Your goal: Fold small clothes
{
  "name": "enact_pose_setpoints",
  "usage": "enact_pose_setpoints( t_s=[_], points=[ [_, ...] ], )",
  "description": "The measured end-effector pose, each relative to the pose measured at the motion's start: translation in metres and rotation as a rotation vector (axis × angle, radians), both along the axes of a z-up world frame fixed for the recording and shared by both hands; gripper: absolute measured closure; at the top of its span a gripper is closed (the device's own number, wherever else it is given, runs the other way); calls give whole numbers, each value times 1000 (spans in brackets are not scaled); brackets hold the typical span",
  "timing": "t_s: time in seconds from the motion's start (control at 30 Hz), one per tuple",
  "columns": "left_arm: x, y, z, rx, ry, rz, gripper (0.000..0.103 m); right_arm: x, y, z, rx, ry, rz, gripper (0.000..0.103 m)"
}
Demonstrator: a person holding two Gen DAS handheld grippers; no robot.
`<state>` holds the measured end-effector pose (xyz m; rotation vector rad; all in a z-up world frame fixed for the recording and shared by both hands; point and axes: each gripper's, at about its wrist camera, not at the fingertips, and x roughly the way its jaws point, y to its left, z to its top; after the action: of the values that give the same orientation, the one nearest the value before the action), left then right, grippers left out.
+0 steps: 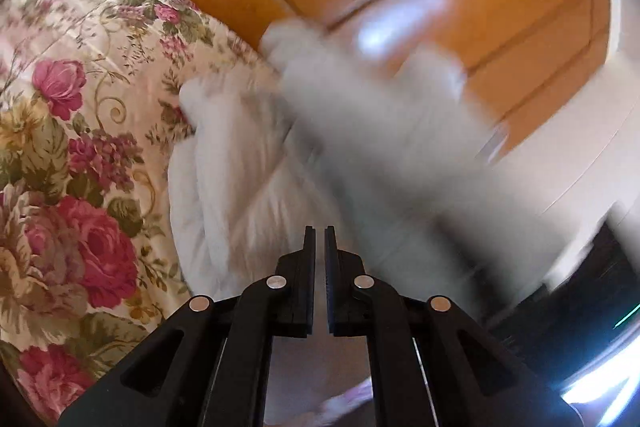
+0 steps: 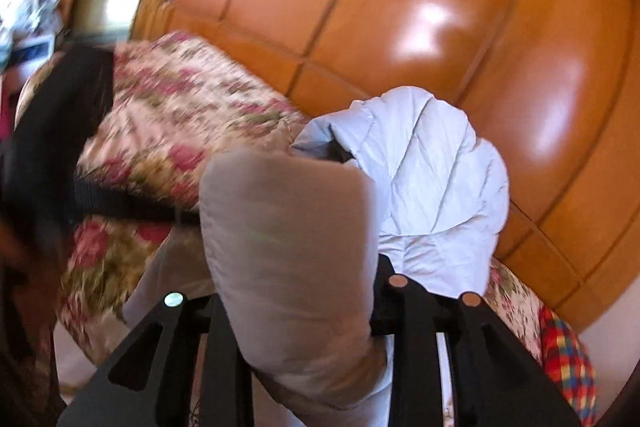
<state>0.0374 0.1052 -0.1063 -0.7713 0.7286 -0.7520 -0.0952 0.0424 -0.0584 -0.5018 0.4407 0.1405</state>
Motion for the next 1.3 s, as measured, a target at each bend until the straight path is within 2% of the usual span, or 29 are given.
enact_pose_setpoints(
  t_s=[0.03, 0.1, 0.13, 0.17, 0.23, 0.3, 0.33, 0.43, 0.53, 0.63, 0.67, 0.7, 0.73, 0.77, 0.83, 0.9, 1.0, 1.03, 1.1, 1.13, 1.17, 1.23, 1.3],
  points=[
    [2, 14, 1, -75, 12, 11, 101, -1, 3, -7, -15, 10, 24, 74],
    [5, 30, 3, -149, 27, 21, 94, -1, 9, -20, -60, 26, 64, 71],
    [8, 37, 7, -182, 30, 13, 75, -3, 11, -25, -85, 28, 77, 68],
    [11, 39, 10, -212, 36, -8, 47, -4, 15, -31, -117, 28, 91, 65],
    [17, 37, 15, -276, 53, -63, 24, -6, 21, -42, -171, 32, 118, 60],
    [25, 29, 21, -291, 67, -115, 23, -10, 23, -51, -208, 39, 139, 55],
    [29, 23, 25, -247, 68, -117, 19, -11, 24, -55, -223, 44, 148, 53],
    [40, 6, 35, -148, 76, -150, 18, -12, 23, -66, -244, 61, 167, 48],
    [48, -10, 45, -54, 85, -183, 16, -17, 22, -72, -240, 67, 195, 48],
    [56, -28, 50, 84, 87, -198, 16, -17, 23, -80, -286, 56, 210, 48],
    [58, -36, 51, 156, 88, -195, 24, -17, 21, -82, -289, 53, 209, 48],
    [59, -40, 49, 215, 94, -186, 35, -17, 19, -82, -287, 50, 205, 46],
    [60, -45, 45, 288, 111, -166, 63, -17, 16, -82, -283, 45, 200, 41],
    [62, -45, 40, 314, 126, -153, 79, -17, 12, -80, -268, 44, 197, 40],
    [64, -37, 28, 246, 153, -146, 84, -21, -2, -70, -214, 61, 212, 39],
    [63, -28, 20, 218, 167, -128, 86, -33, -20, -54, -137, 68, 252, 34],
    [55, -13, 12, 187, 165, -96, 88, -54, -69, -15, 70, 92, 333, 31],
    [49, -5, 9, 167, 170, -84, 88, -55, -96, 4, 181, 93, 346, 31],
    [44, 4, 2, 139, 183, -65, 88, -43, -143, 34, 335, 85, 283, 31],
    [41, 10, -3, 124, 191, -51, 88, -29, -164, 45, 397, 86, 215, 34],
    [38, 14, -6, 114, 198, -39, 88, -12, -183, 52, 442, 93, 139, 48],
    [33, 23, -12, 91, 214, -15, 88, 34, -220, 59, 477, 132, -35, 65],
    [29, 27, -15, 82, 222, -6, 88, 68, -233, 59, 485, 173, -107, 71]
  ],
)
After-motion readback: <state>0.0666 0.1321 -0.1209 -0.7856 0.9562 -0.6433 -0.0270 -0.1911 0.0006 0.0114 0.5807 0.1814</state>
